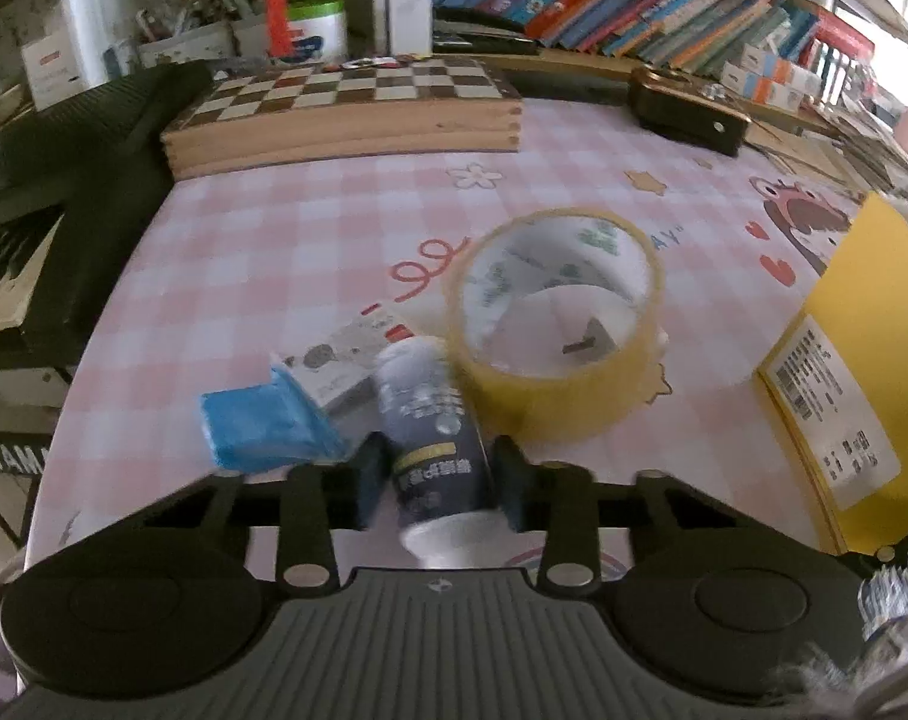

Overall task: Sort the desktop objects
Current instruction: 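Grasp the white glue bottle with the left tool while the right tool grasps the grey toy car, then lift the glue bottle with the left tool while the right tool lifts the toy car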

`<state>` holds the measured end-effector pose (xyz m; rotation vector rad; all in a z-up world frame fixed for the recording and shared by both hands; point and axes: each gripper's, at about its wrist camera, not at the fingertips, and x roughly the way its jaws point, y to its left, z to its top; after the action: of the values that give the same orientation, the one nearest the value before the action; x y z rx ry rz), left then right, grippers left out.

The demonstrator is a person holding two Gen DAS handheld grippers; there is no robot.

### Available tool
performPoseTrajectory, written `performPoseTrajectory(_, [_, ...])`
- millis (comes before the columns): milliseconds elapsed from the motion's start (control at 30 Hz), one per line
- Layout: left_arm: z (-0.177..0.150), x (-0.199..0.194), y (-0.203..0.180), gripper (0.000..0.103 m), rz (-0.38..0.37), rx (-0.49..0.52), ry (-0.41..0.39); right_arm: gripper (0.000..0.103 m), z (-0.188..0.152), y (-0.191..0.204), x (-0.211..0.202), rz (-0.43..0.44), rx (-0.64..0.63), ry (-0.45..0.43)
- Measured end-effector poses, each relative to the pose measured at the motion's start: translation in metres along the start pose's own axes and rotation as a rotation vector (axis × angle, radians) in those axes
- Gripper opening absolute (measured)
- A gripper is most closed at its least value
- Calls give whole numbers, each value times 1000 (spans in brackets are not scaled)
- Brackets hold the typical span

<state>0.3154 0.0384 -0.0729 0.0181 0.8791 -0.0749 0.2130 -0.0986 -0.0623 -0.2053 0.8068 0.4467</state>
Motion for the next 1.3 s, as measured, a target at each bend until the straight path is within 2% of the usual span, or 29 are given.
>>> performPoseTrajectory(133, [-3, -15, 16, 30, -23, -68, -9, 62, 2, -1, -3, 4, 0, -13])
performPoseTrajectory(400, [-26, -75, 39, 30, -81, -158, -60, 62, 3, 1, -13, 27, -13, -23])
performPoseTrajectory(567, [-39, -109, 49, 30, -131, -247, -84, 62, 5, 3, -30, 31, -5, -58])
performPoseTrajectory(800, [-53, -148, 54, 30, -215, -314, -117, 62, 6, 5, -59, 37, 22, -92])
performPoseTrajectory(1100, [-76, -190, 46, 30, -304, -303, -149, 62, -10, 17, -100, 29, 68, -112])
performPoseTrajectory(1300, [-100, -207, 44, 30, -335, -299, -140, 62, -31, 24, -118, 12, 124, -81])
